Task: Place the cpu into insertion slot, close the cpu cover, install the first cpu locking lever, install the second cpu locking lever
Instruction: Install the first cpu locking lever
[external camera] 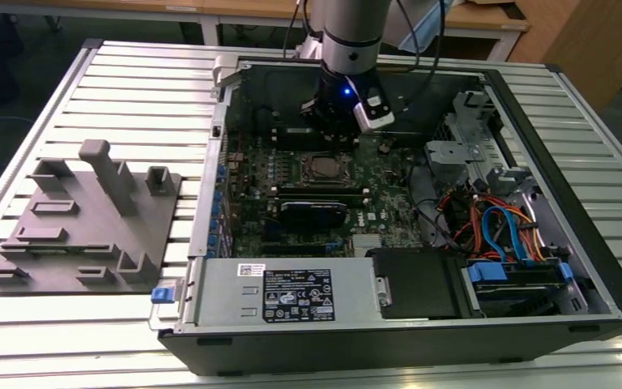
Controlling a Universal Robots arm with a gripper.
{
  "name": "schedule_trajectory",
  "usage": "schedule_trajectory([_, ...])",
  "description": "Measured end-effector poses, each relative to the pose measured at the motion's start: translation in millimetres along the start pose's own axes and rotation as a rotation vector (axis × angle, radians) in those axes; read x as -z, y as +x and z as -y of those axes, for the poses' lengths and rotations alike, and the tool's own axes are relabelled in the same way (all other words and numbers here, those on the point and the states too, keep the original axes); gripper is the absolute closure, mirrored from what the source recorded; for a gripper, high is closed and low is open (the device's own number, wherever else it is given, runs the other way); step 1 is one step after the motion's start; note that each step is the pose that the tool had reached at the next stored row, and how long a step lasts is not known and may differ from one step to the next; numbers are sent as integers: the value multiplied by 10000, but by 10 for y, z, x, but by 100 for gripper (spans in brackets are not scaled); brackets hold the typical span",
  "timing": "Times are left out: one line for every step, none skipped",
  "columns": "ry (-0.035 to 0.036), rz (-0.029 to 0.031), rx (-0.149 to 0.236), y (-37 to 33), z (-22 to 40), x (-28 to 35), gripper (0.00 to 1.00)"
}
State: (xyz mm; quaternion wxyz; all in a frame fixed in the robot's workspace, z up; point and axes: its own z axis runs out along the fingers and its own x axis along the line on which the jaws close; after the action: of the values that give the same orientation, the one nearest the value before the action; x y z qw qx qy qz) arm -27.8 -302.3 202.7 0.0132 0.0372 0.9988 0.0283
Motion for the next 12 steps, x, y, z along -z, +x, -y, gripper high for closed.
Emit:
schedule_trajectory([20,0,1,0,1,-3,90])
schedule_trajectory([53,3,1,0,2,-10,90])
schedule_trajectory([90,6,1,0,3,-17,90])
schedule_trajectory([127,9,1,0,4,-24,90])
schedule_trajectory([159,11,3,0,5,-30,90])
schedule_trajectory([191,12,4,0,6,-35,90])
schedule_trajectory([214,13,5,1,7,-38,90])
schedule_trajectory([228,14,5,1,7,-42,90])
schedule_trajectory([237,17,5,1,6,-46,90])
schedule_trajectory([244,16,5,1,6,-48,90])
schedule_trajectory([246,15,5,1,7,-49,90])
schedule_trajectory([246,15,5,1,7,-50,90])
